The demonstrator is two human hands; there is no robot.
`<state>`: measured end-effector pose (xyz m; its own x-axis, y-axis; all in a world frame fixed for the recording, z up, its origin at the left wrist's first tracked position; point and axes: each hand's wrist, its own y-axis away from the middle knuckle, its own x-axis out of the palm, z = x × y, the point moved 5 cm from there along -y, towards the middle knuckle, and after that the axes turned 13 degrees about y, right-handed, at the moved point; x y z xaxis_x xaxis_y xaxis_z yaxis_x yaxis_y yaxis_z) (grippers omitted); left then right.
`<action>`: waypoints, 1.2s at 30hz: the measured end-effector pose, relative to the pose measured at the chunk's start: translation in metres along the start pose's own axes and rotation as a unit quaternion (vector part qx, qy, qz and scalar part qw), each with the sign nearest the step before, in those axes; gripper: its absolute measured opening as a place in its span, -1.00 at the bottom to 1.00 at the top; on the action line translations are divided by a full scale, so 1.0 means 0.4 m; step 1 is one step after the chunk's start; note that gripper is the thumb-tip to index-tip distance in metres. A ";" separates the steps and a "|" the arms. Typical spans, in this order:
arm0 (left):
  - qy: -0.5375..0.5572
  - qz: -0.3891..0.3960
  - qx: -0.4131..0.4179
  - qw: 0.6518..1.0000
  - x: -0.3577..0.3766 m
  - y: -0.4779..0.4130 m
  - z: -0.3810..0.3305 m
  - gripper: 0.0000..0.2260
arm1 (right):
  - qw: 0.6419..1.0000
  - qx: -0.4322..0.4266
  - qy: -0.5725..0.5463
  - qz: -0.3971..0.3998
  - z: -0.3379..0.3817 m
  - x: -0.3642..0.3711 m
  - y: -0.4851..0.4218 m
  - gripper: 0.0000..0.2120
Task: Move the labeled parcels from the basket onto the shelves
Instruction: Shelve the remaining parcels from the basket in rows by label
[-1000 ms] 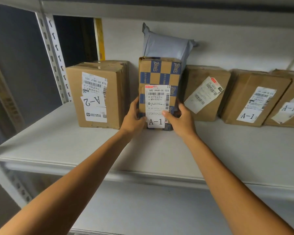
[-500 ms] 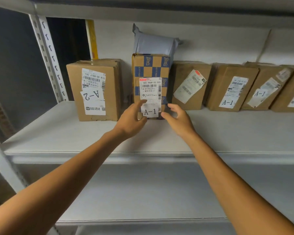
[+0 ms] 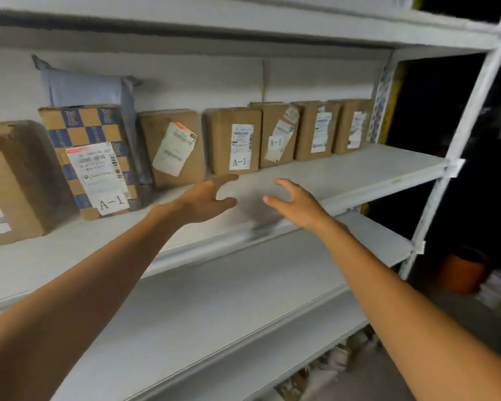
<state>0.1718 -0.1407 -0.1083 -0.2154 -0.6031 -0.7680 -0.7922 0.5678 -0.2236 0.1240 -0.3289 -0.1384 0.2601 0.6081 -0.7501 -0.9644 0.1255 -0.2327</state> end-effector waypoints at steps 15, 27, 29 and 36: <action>0.097 0.226 0.126 0.961 0.731 -0.226 -0.631 -0.46 | 0.948 0.282 -0.028 -0.145 -0.727 -0.494 0.503 -0.43; 0.111 0.383 0.226 0.889 1.237 -0.231 -0.927 -0.46 | 0.881 0.419 0.039 -0.217 -1.024 -0.652 0.830 -0.47; 0.113 0.406 0.239 0.875 1.317 -0.242 -0.954 -0.46 | 0.866 0.448 0.048 -0.217 -1.063 -0.667 0.873 -0.49; 0.181 0.521 0.211 0.807 1.621 -0.202 -1.012 -0.56 | 0.823 0.529 0.032 -0.203 -1.202 -0.667 1.030 -0.50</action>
<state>-0.1349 -0.8044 -0.3451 -0.8524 0.2435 -0.4627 0.1744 0.9667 0.1874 -0.3200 -0.8162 -0.3318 0.5406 0.3096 -0.7823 -0.2898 0.9414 0.1723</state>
